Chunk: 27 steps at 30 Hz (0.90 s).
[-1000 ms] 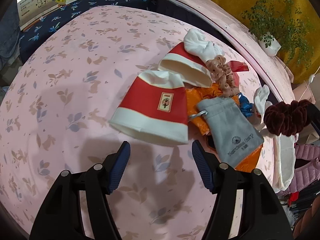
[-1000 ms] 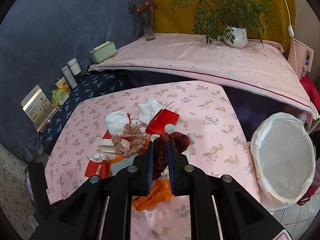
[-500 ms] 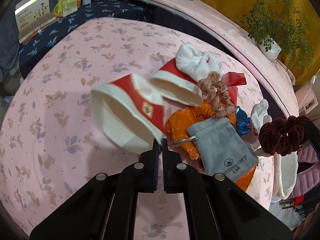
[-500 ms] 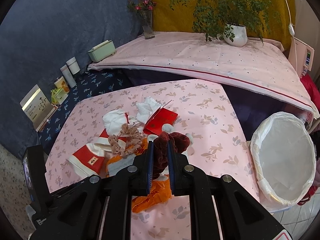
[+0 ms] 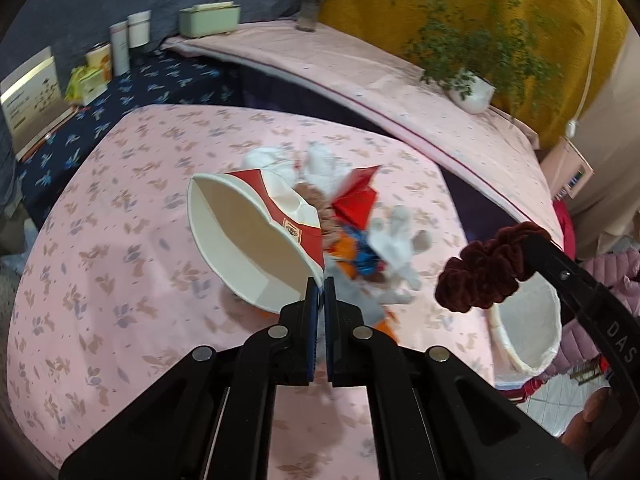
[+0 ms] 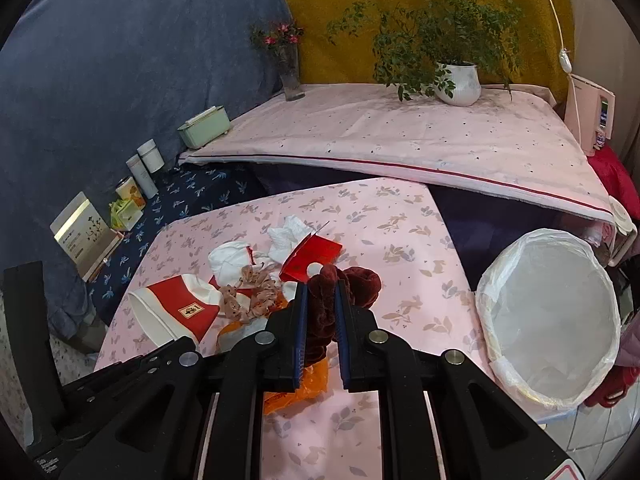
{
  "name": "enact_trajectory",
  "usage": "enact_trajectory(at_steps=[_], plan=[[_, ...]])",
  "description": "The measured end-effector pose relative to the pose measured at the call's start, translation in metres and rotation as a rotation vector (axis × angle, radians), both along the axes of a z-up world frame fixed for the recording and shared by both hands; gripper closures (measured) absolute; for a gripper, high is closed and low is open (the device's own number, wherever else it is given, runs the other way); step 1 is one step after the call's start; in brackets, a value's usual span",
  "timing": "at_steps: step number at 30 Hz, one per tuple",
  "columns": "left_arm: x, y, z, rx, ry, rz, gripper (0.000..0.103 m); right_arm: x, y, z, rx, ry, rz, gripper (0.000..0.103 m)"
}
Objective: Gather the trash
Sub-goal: 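Carry cup and scrunchie to the bin and open both grippers over it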
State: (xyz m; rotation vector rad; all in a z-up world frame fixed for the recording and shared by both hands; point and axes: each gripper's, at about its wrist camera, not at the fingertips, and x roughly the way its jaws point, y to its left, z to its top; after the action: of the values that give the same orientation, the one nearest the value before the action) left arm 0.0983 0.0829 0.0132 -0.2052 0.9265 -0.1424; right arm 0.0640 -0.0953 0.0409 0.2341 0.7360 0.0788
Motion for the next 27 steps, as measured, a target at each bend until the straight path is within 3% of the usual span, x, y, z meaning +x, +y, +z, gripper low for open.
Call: enact_trajectory(at_steps=[15,27], plan=[[-0.003,-0.131,0.017,0.037,-0.032,-0.272,0.101,-0.027,-0.095,0.004,0.043,-0.023,-0.204,0.09],[-0.001,-0.236,-0.002,0.02,0.027,-0.543,0.1,-0.043,-0.184,-0.024,0.066,0.028,-0.415,0.09]])
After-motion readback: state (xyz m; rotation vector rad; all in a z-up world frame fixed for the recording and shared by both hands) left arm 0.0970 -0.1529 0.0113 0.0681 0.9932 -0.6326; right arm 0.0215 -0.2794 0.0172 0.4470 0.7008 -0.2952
